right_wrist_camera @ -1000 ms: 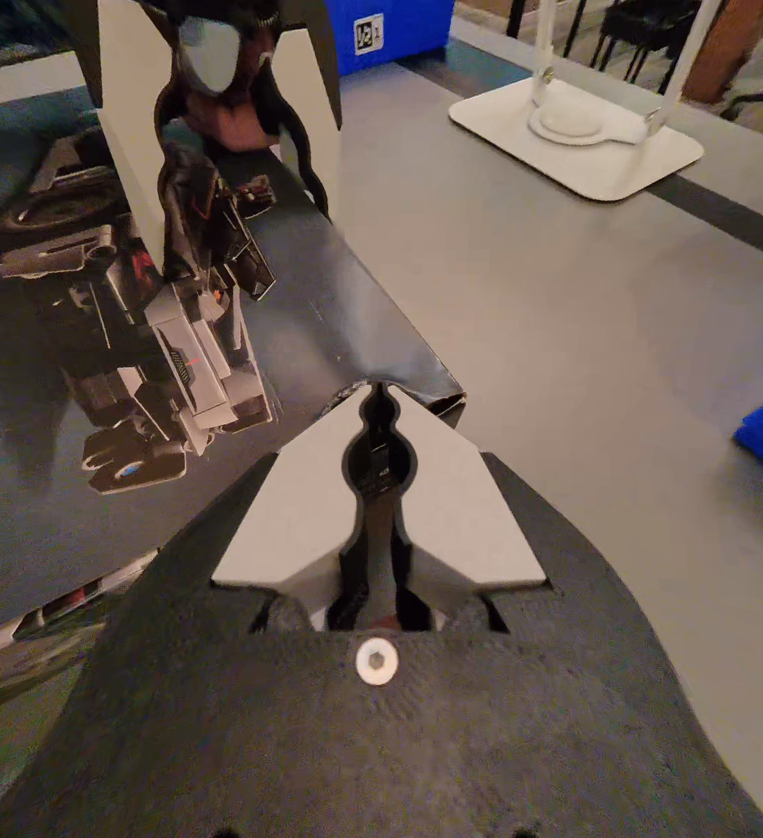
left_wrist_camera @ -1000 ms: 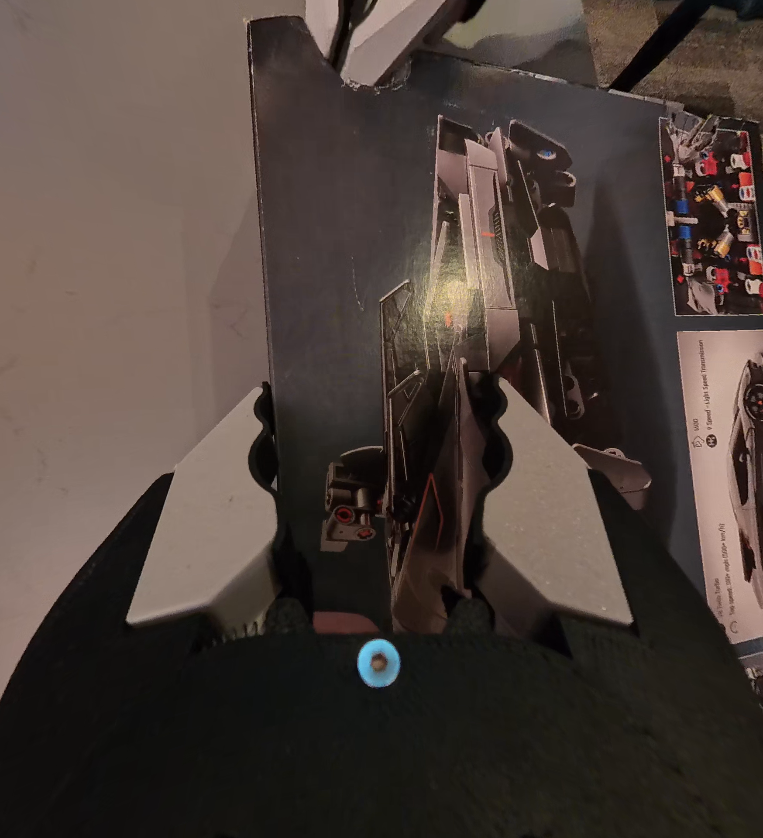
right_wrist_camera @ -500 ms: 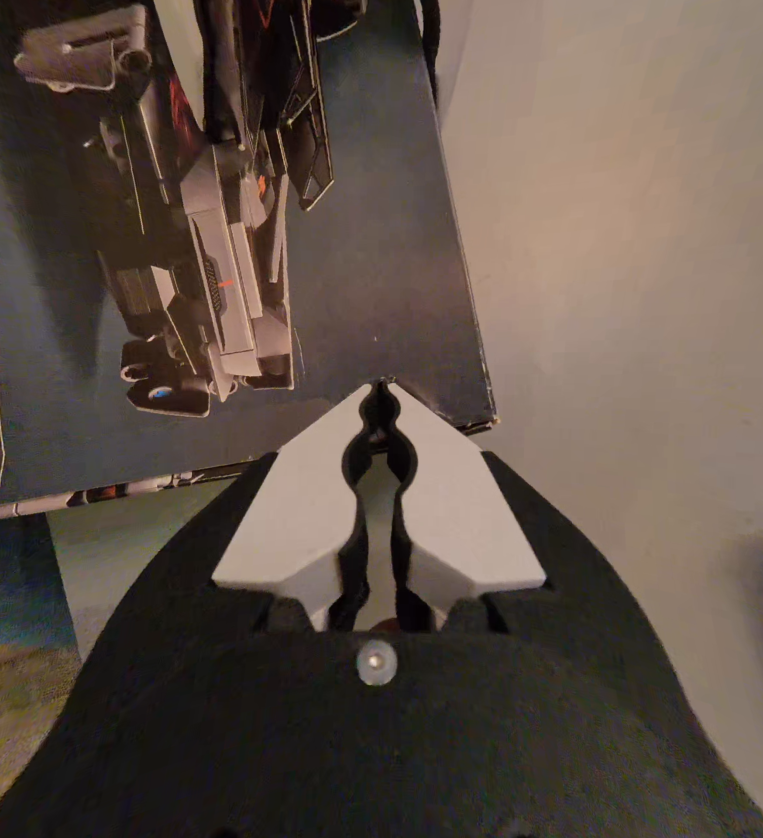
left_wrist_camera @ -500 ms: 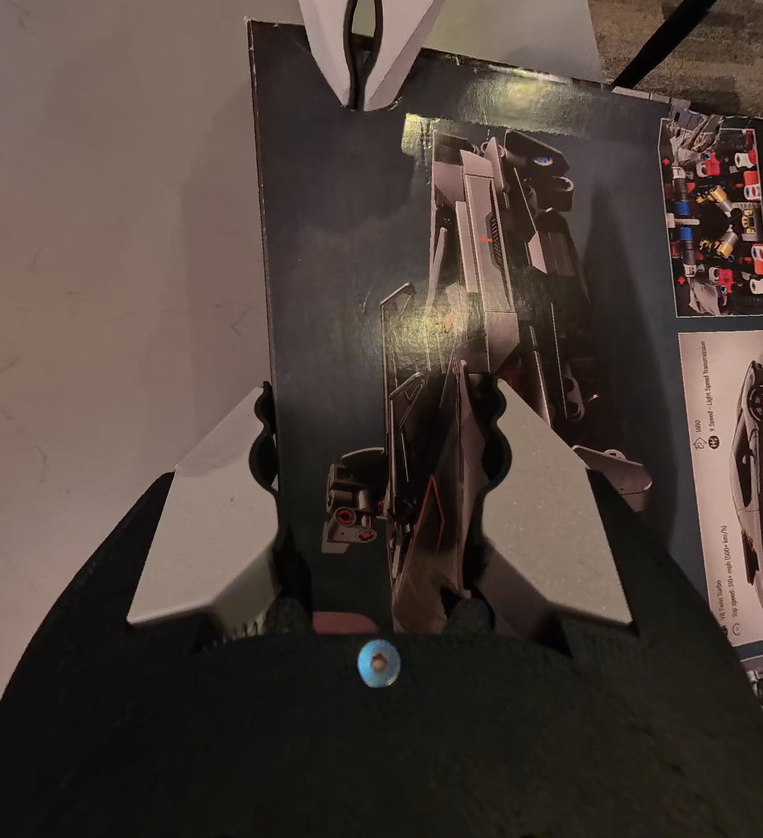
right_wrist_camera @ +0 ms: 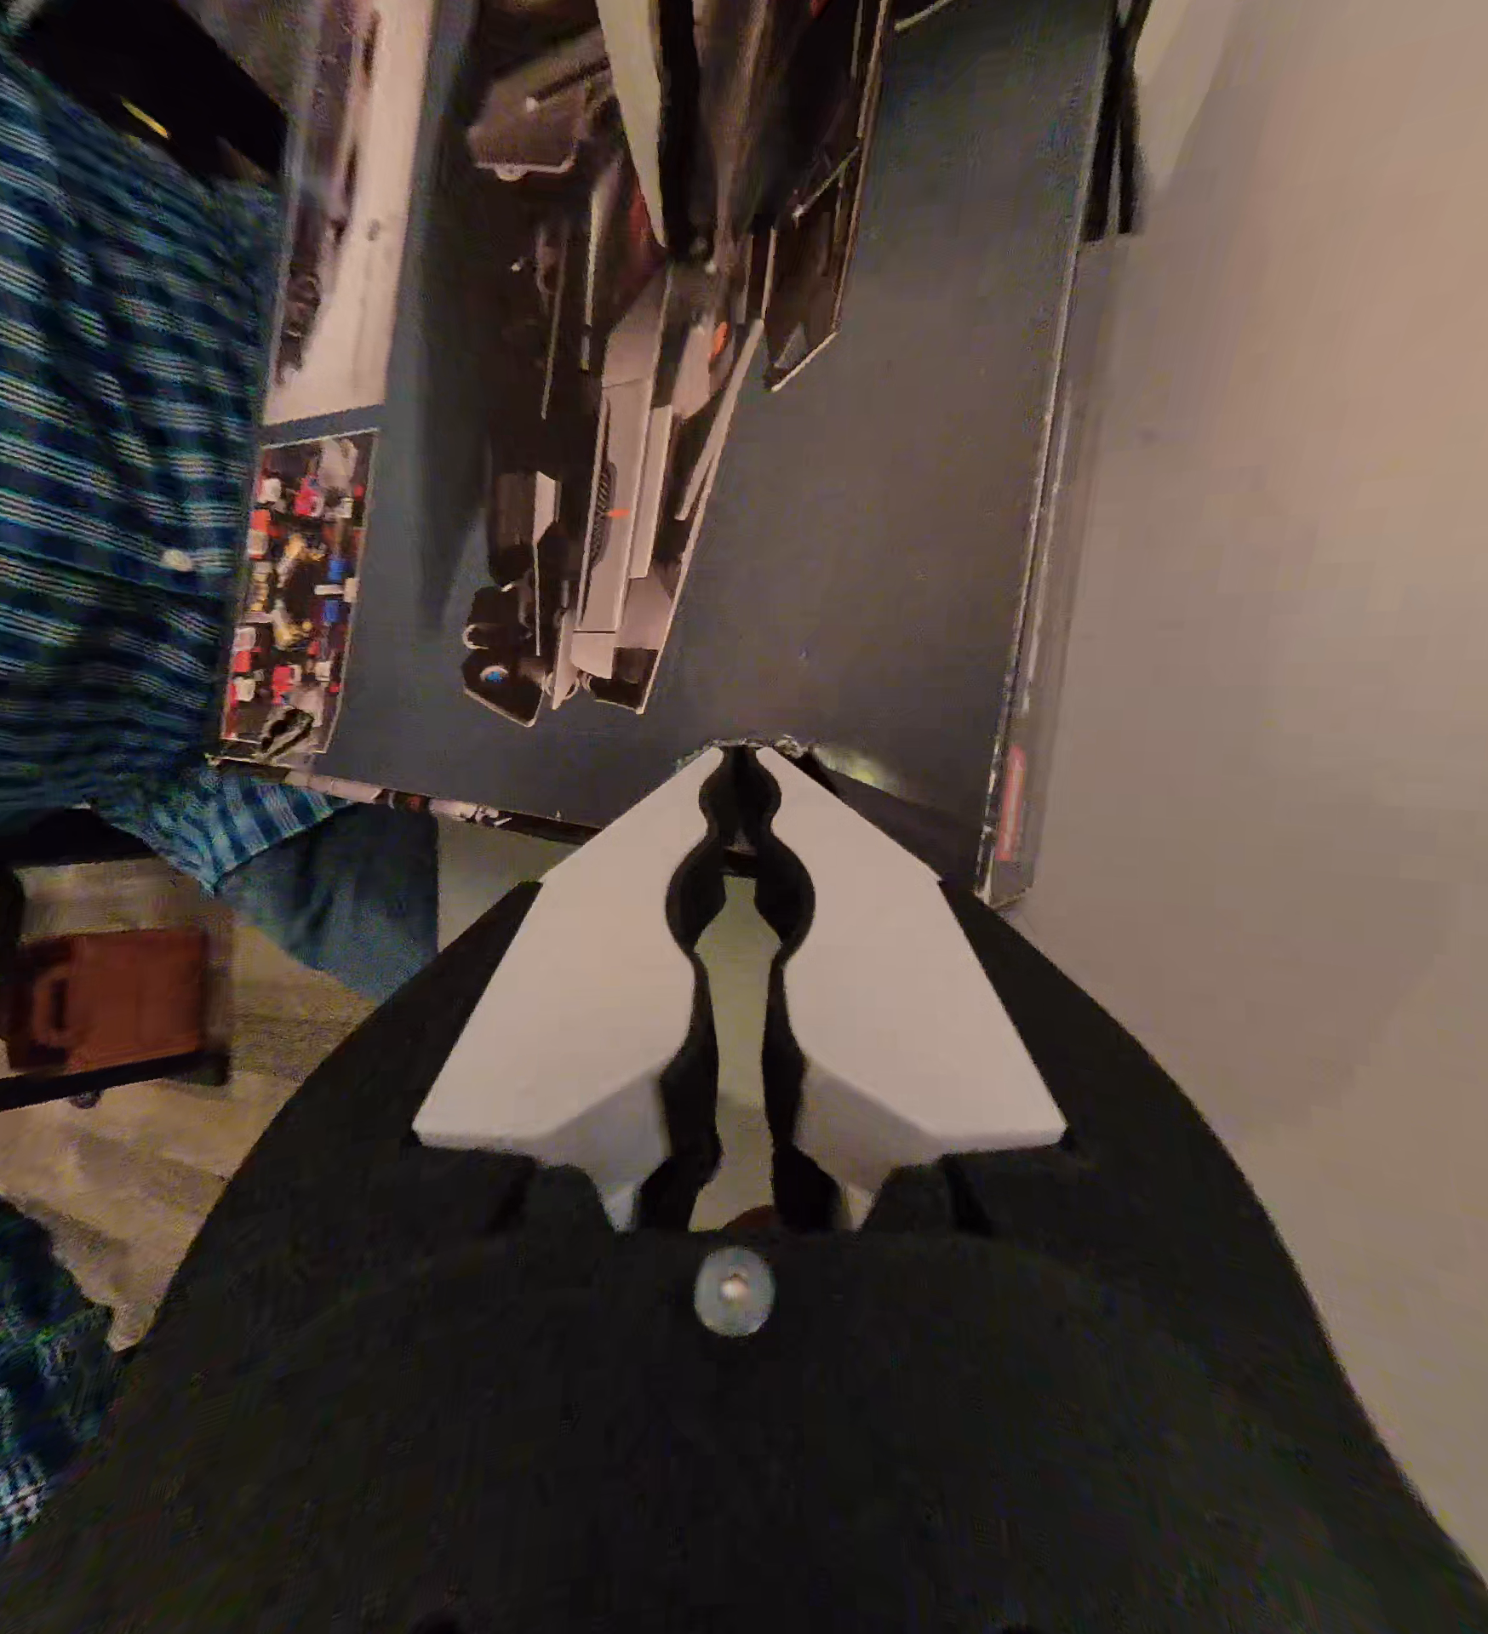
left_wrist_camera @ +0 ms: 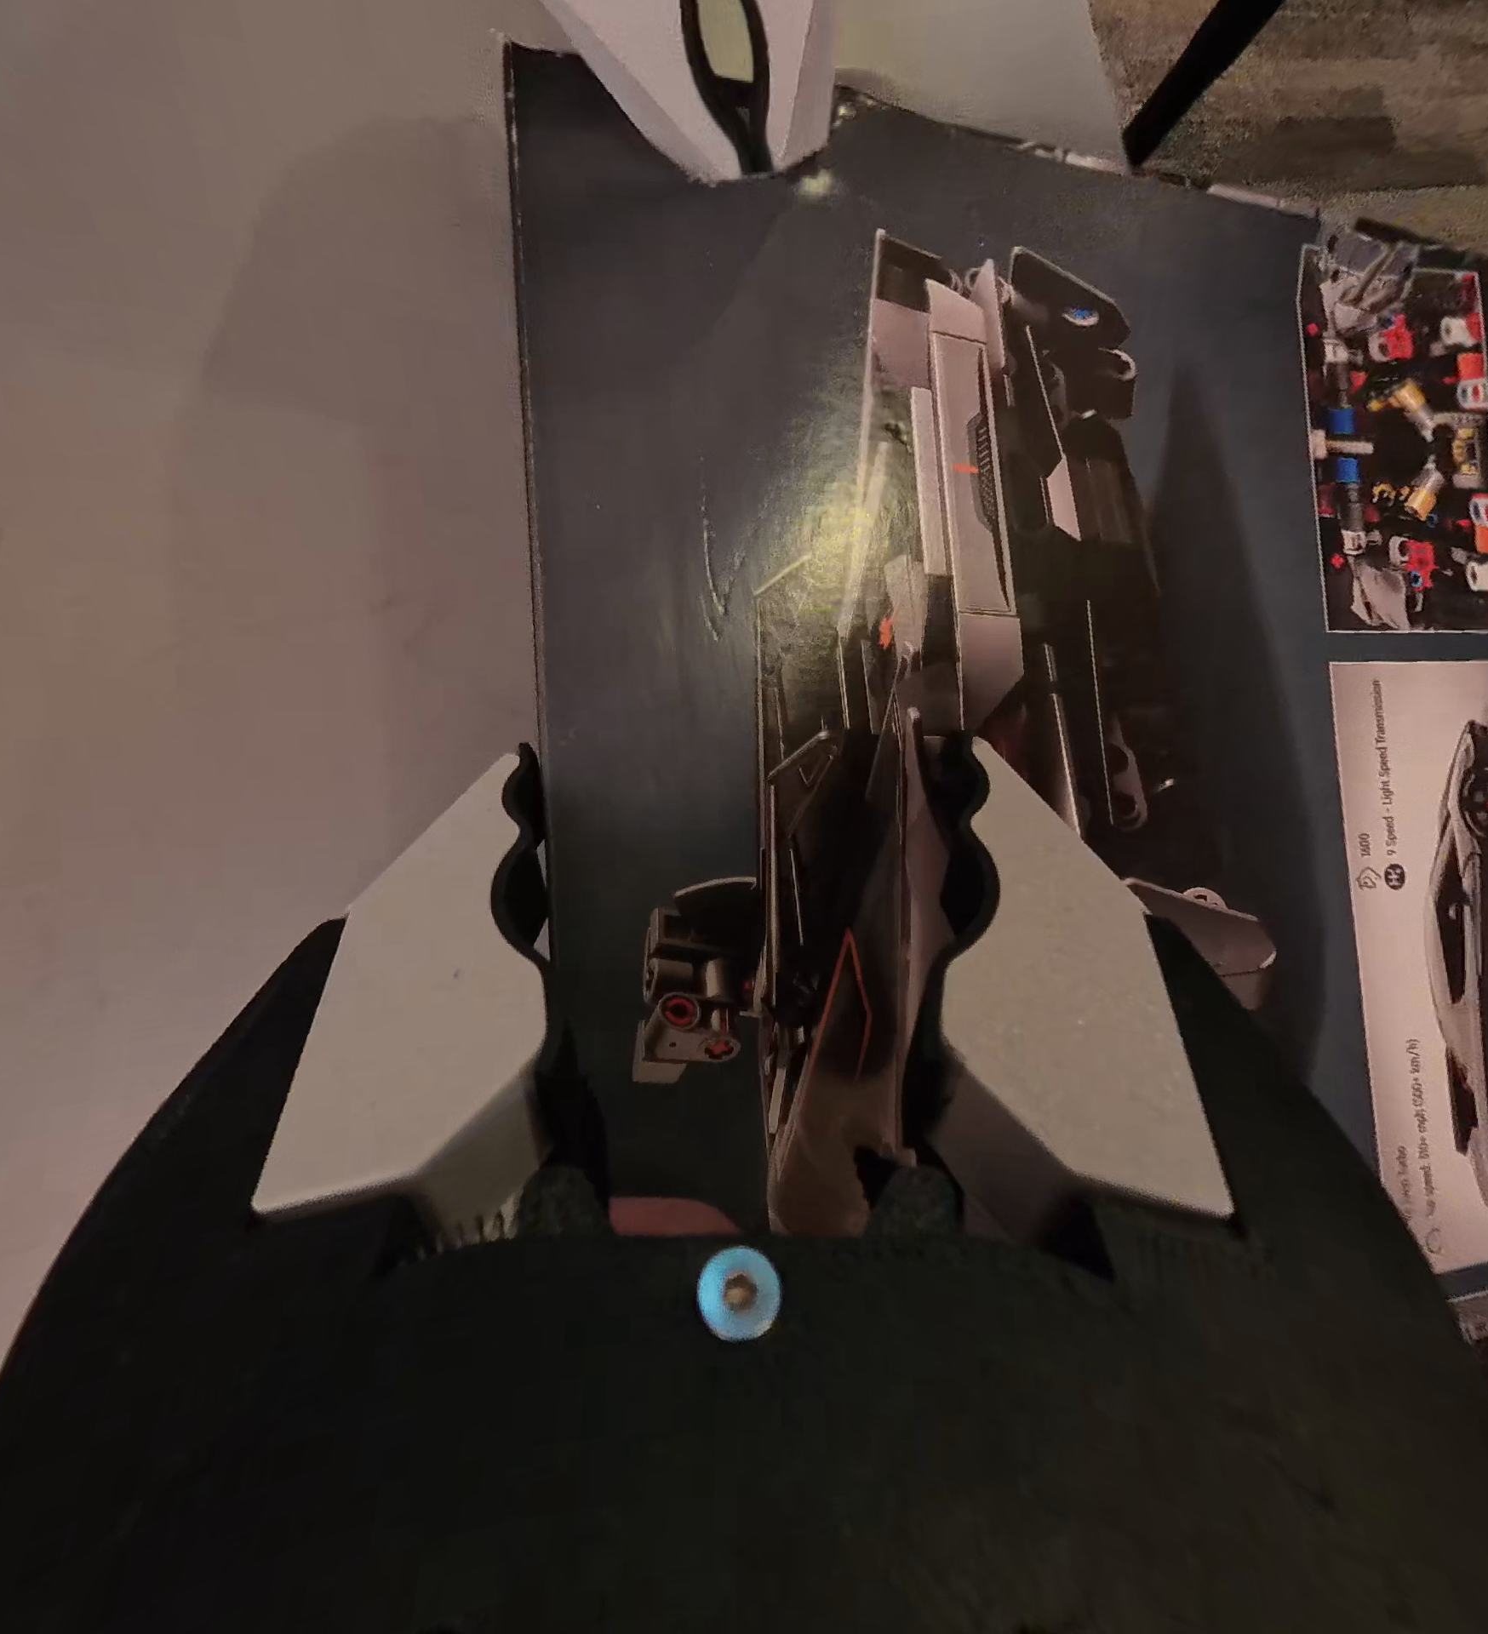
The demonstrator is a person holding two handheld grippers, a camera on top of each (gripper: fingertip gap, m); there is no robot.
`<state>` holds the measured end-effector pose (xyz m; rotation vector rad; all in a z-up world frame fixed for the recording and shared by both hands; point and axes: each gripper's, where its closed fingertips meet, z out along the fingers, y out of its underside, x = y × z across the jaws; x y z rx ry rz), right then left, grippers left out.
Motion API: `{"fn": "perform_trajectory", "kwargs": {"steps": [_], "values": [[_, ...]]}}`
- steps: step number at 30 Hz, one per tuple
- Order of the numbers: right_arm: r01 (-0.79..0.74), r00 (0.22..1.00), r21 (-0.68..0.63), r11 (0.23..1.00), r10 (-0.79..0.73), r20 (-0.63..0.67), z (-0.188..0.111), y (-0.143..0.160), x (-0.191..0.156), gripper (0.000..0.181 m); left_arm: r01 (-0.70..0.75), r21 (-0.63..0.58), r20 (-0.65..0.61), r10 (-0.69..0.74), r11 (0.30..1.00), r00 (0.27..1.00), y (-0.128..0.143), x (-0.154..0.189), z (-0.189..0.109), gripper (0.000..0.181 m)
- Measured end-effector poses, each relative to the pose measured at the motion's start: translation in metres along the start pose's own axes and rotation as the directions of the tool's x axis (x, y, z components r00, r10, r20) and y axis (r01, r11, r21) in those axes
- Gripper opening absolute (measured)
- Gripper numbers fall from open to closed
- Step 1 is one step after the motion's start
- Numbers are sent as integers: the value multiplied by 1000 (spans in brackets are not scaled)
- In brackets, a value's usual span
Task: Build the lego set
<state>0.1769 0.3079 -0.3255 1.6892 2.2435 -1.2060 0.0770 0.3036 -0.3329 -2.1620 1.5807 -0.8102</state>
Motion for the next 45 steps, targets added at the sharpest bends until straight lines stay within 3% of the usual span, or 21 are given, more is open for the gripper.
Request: {"fn": "perform_trajectory", "kwargs": {"steps": [1,8,17,20,22,26,29,34,36,45], "values": [[-3,999,33,999,2,34,1,-1,-4,0,-7,0,0,7,1000,1000,0,1,0,90],[-15,991,288,957,-23,129,4,-13,-19,0,-17,-21,-46,16,1000,999,6,10,1,90],[20,997,402,915,-50,65,2,-16,-19,0,-59,25,3,59,998,998,0,17,-8,89],[28,998,392,920,-49,44,3,-16,-17,0,-155,133,142,136,979,980,-32,23,-27,86],[29,997,399,917,-53,51,4,-17,-18,0,-281,179,139,258,943,956,-64,63,-34,82],[31,996,378,925,-62,70,5,-17,-19,0,-567,-36,67,568,823,820,-84,125,7,81],[33,995,376,926,-66,74,5,-17,-19,0,-685,-235,-5,704,689,710,-81,125,31,87],[38,993,368,929,-77,90,4,-17,-19,0,-728,-392,-198,721,563,664,-77,103,57,87],[46,992,354,934,-84,94,4,-16,-20,0,-722,-421,-296,669,549,682,-70,103,61,84],[72,987,345,936,-118,114,3,-14,-20,0,-766,-466,-385,678,443,626,-78,94,61,64]]}}
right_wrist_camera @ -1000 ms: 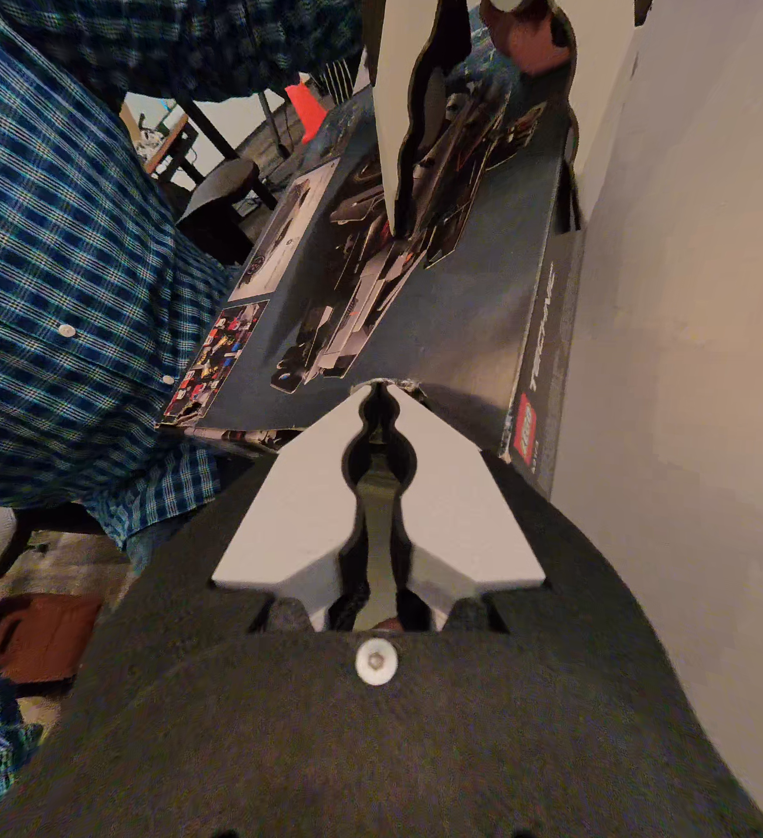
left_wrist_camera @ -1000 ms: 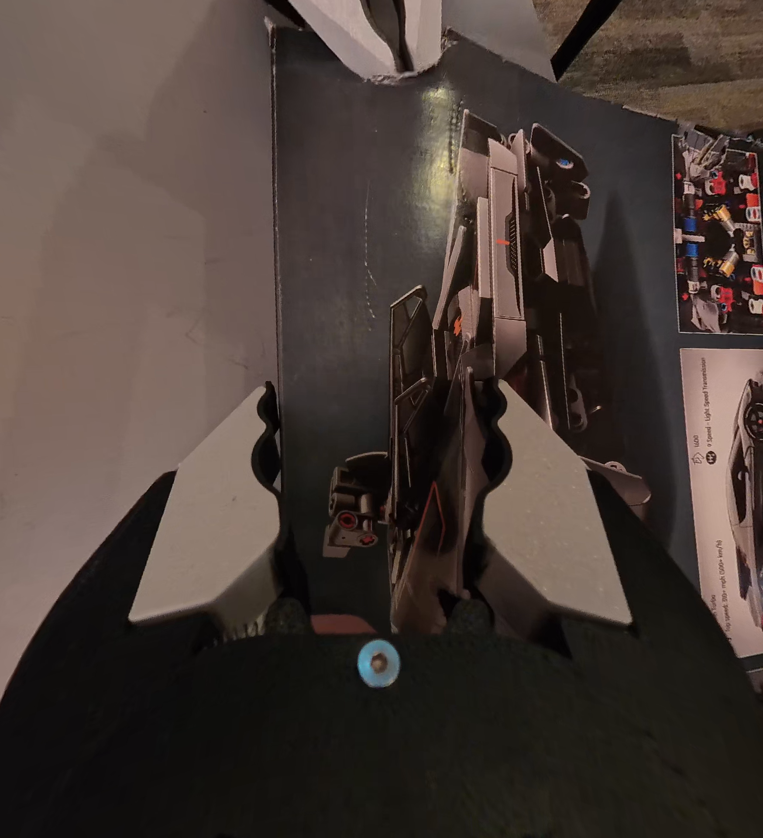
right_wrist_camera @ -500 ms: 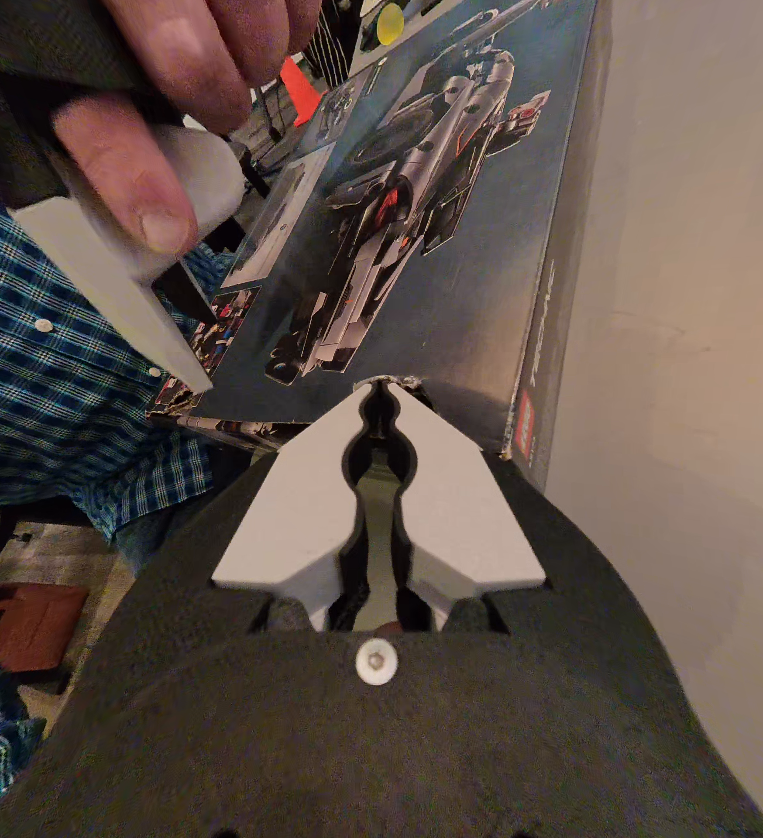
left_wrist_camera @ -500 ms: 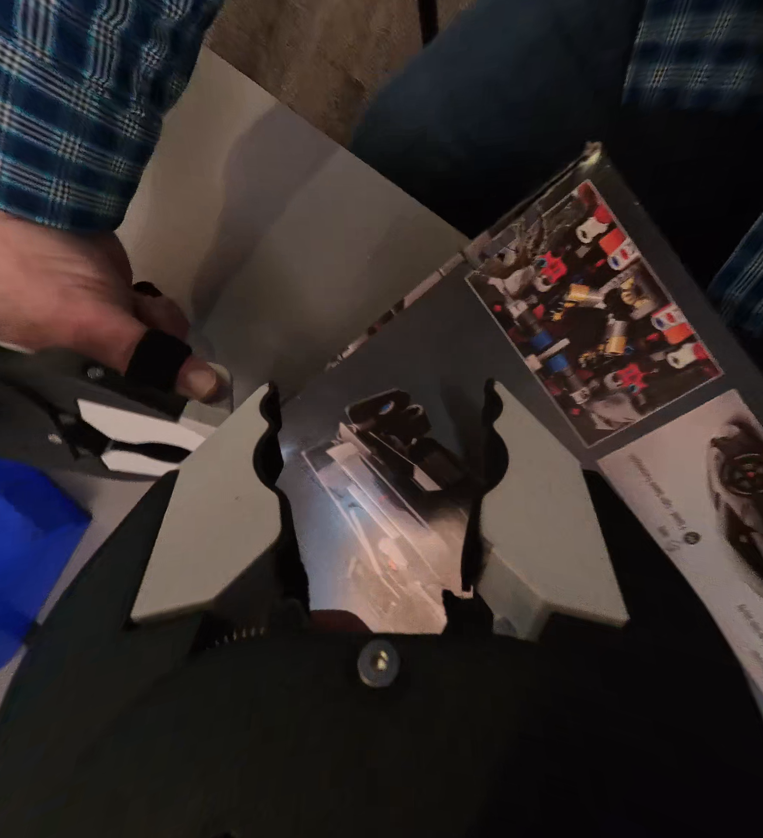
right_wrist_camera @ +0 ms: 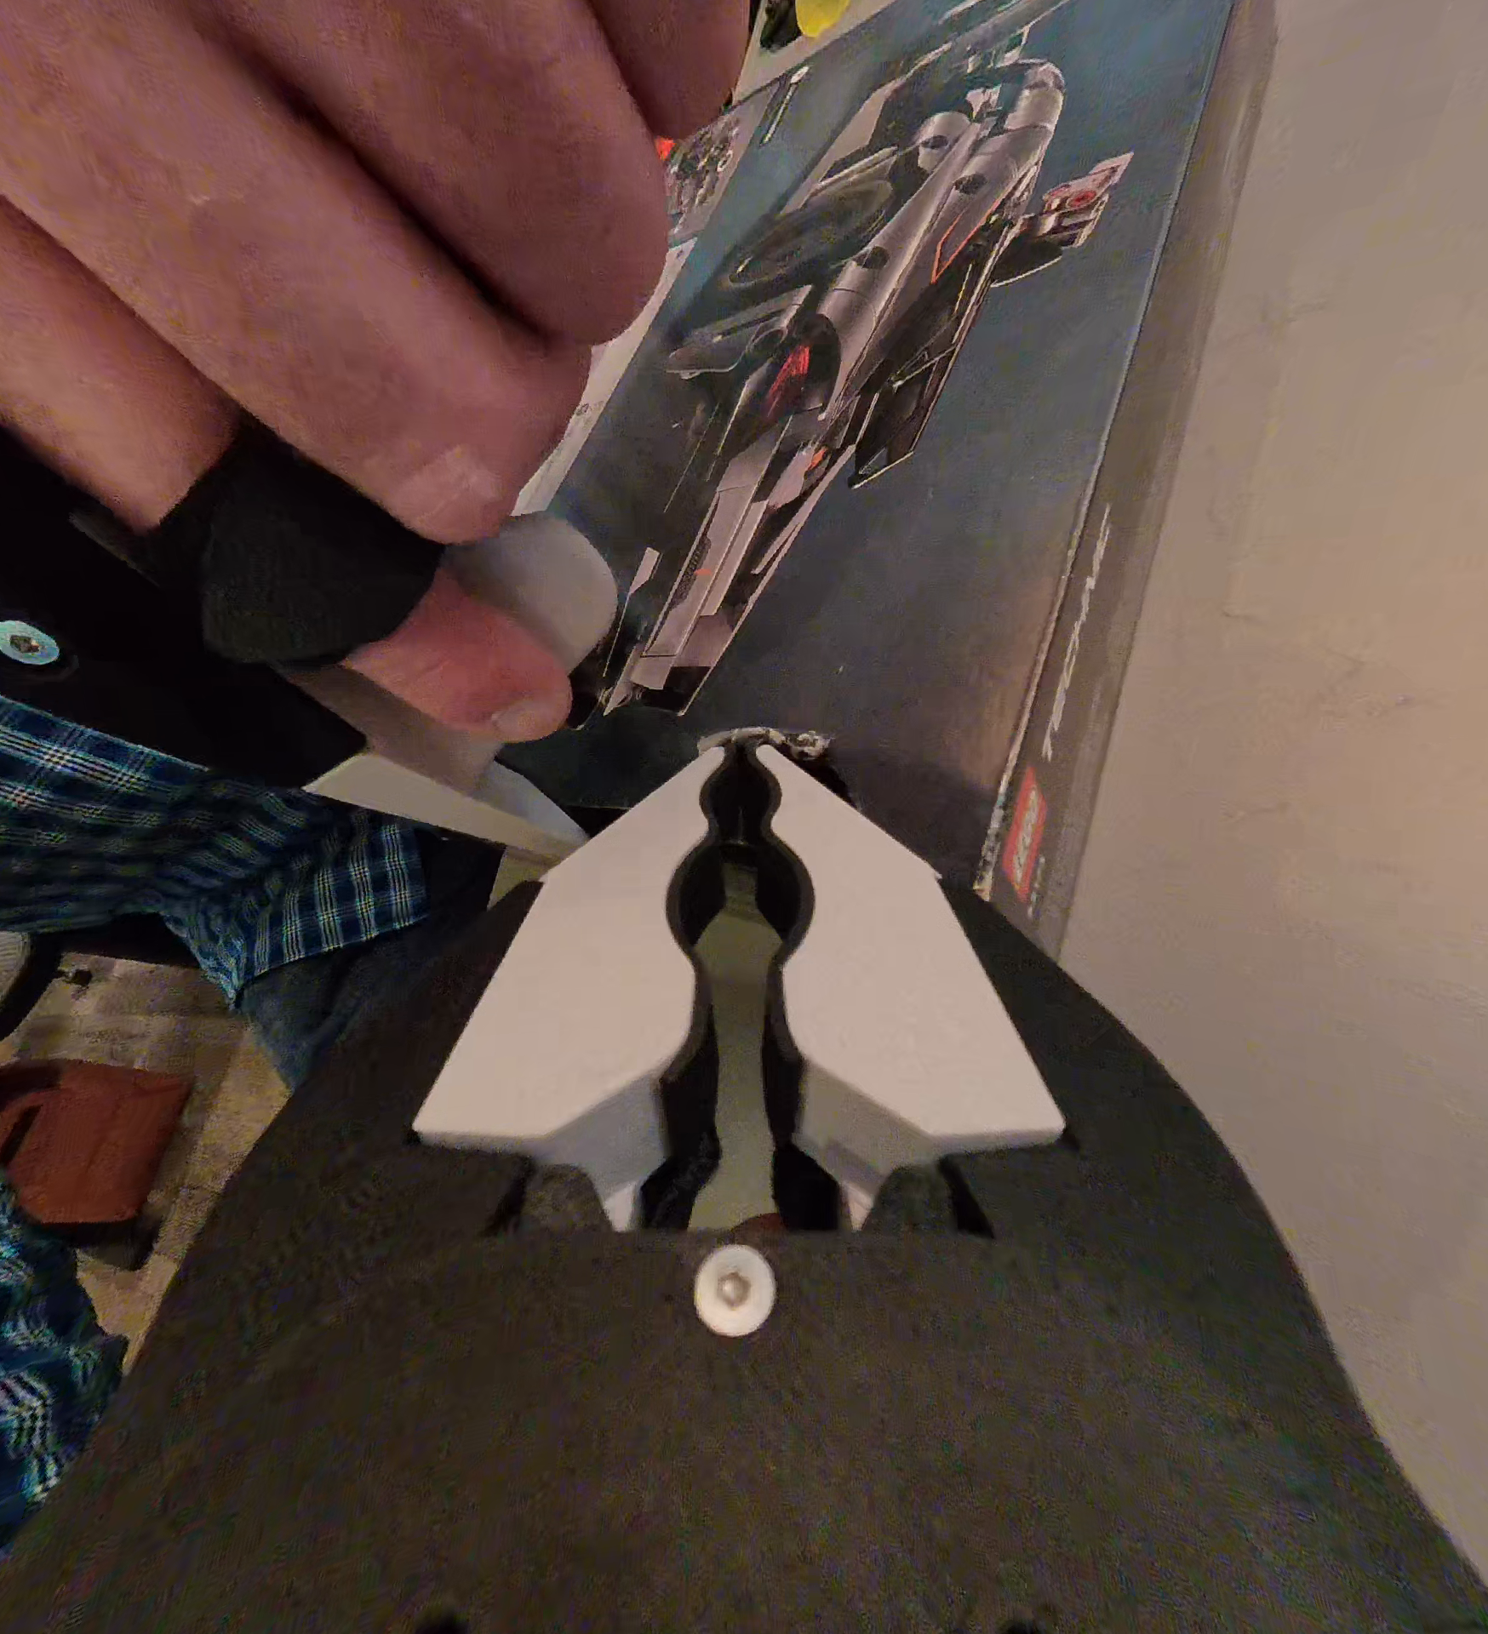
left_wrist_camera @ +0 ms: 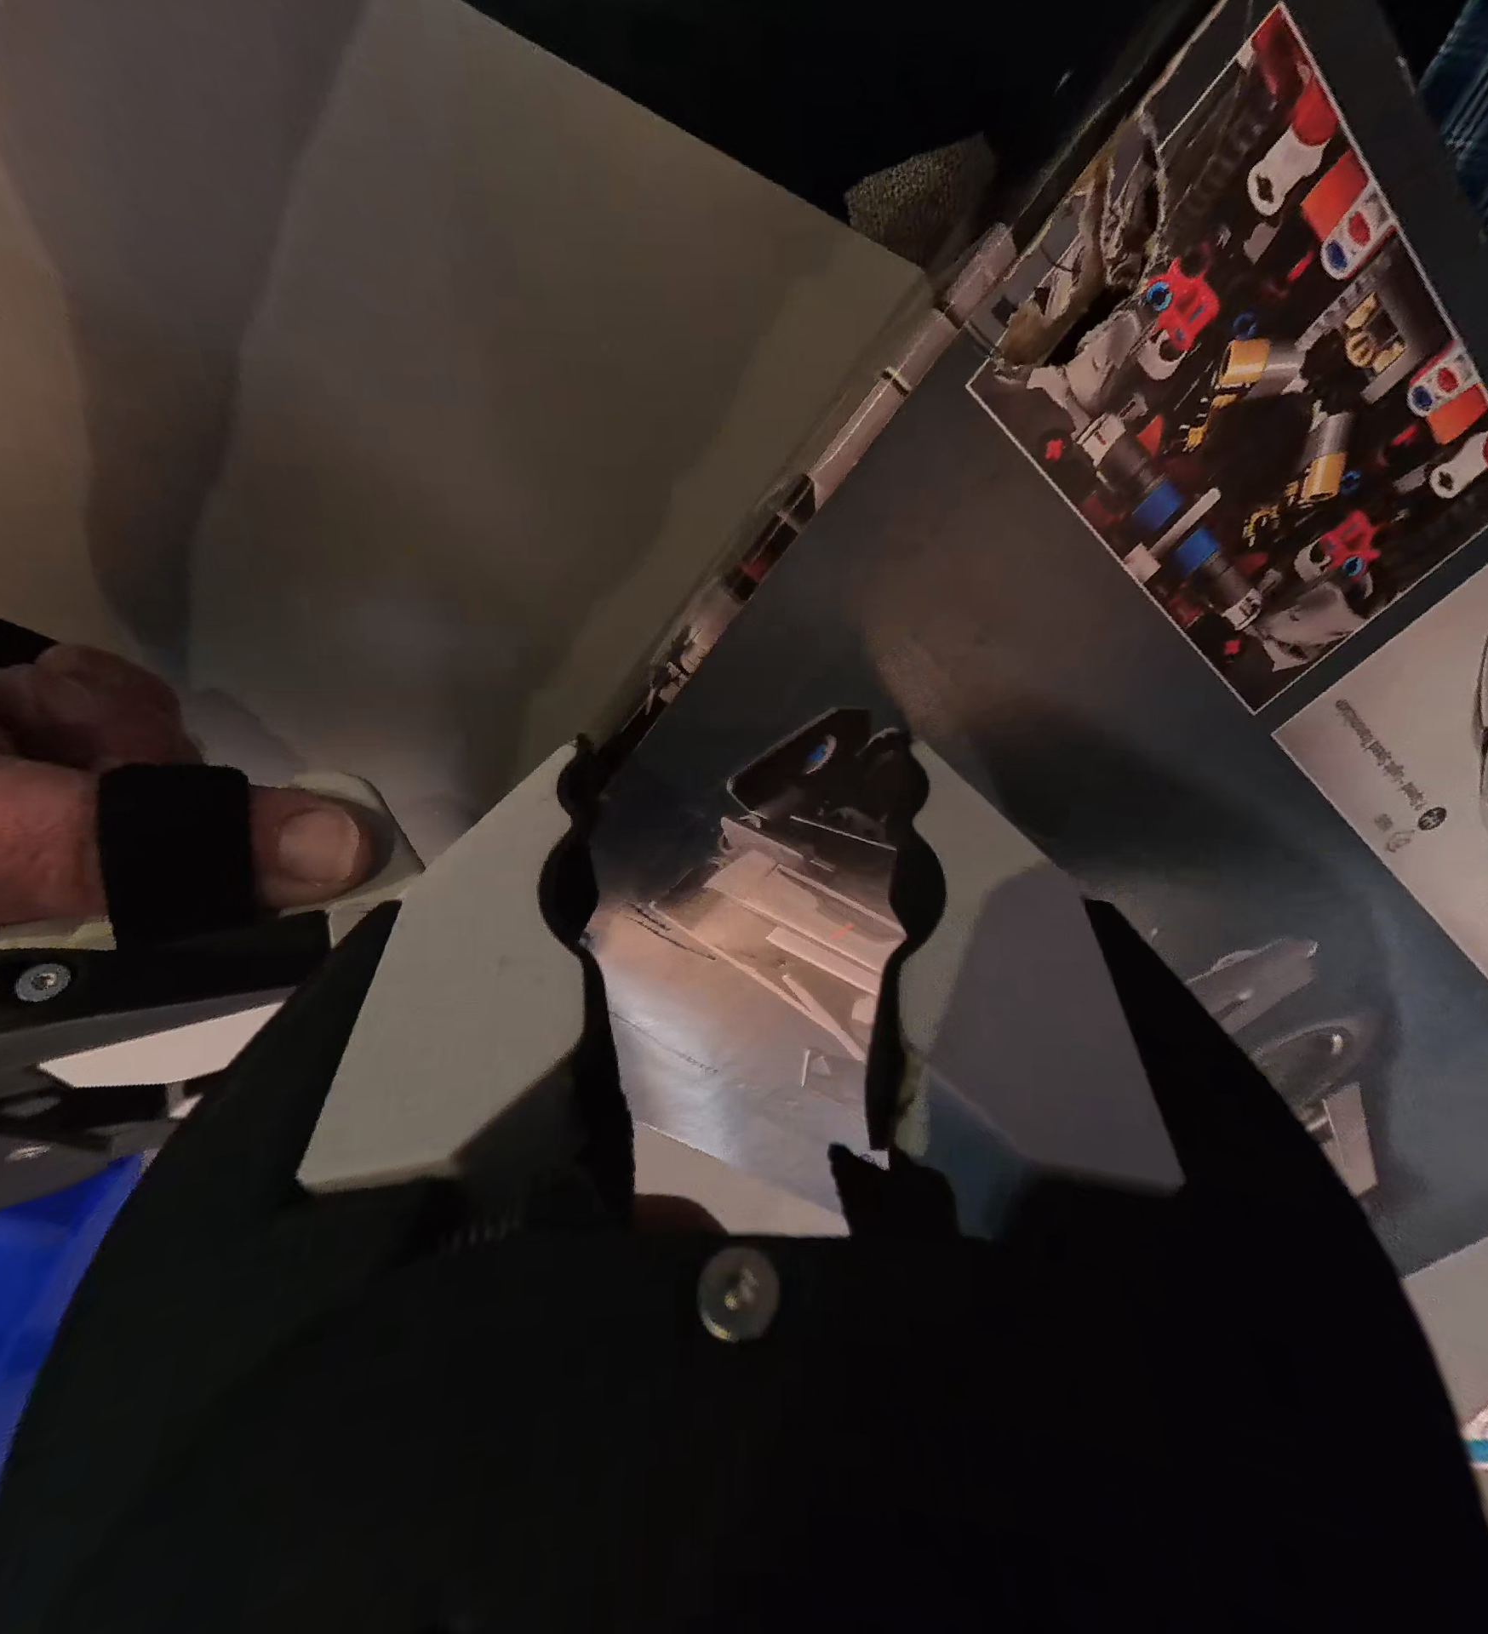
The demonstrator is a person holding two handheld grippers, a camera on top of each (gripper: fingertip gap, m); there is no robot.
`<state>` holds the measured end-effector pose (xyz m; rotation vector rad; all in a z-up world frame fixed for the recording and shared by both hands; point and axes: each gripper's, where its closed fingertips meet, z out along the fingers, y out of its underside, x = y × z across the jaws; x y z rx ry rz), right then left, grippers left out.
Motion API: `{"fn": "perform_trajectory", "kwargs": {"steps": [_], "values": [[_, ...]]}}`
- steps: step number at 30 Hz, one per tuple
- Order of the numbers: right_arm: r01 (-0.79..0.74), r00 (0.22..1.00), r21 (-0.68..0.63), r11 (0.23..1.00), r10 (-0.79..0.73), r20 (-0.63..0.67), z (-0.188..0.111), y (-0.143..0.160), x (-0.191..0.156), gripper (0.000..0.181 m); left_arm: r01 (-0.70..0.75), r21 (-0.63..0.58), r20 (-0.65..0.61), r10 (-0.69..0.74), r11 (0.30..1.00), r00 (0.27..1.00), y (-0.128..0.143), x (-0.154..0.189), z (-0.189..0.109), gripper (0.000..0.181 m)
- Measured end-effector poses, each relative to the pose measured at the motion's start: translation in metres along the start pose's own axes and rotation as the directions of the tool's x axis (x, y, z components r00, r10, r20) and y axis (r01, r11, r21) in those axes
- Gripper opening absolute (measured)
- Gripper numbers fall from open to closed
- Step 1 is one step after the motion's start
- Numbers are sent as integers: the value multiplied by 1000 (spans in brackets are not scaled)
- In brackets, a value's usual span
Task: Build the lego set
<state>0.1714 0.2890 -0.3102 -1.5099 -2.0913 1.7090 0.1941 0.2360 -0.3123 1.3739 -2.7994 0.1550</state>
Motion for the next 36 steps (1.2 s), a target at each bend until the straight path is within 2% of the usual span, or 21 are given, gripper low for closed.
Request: {"fn": "perform_trajectory", "kwargs": {"steps": [4,7,14,19,28,30,31,36], "values": [[10,1000,7,1000,-10,2,0,0,0,0,-15,-5,-6,15,1000,1000,1,-6,-3,51],[18,1000,13,1000,-18,10,0,-1,0,0,2,2,-57,-2,1000,998,4,-7,-10,39],[32,999,-6,999,-32,20,0,-1,1,0,-65,-66,-101,58,996,993,9,-5,-7,46],[47,998,3,999,-47,47,3,-2,-1,0,-136,-119,-100,124,984,987,11,-14,-7,13],[47,999,17,999,-47,16,1,-4,0,0,-165,-131,-47,160,977,986,13,-14,-6,7],[29,999,49,998,-28,-15,-5,-6,2,0,-169,-145,-37,165,975,986,16,-13,-5,5],[28,999,73,997,-26,-37,-9,-7,1,6,-169,-152,-36,165,974,986,18,-12,-5,4],[57,957,125,991,-19,-288,-31,5,-10,9,-131,-134,-11,131,982,991,26,-10,-7,3]]}}
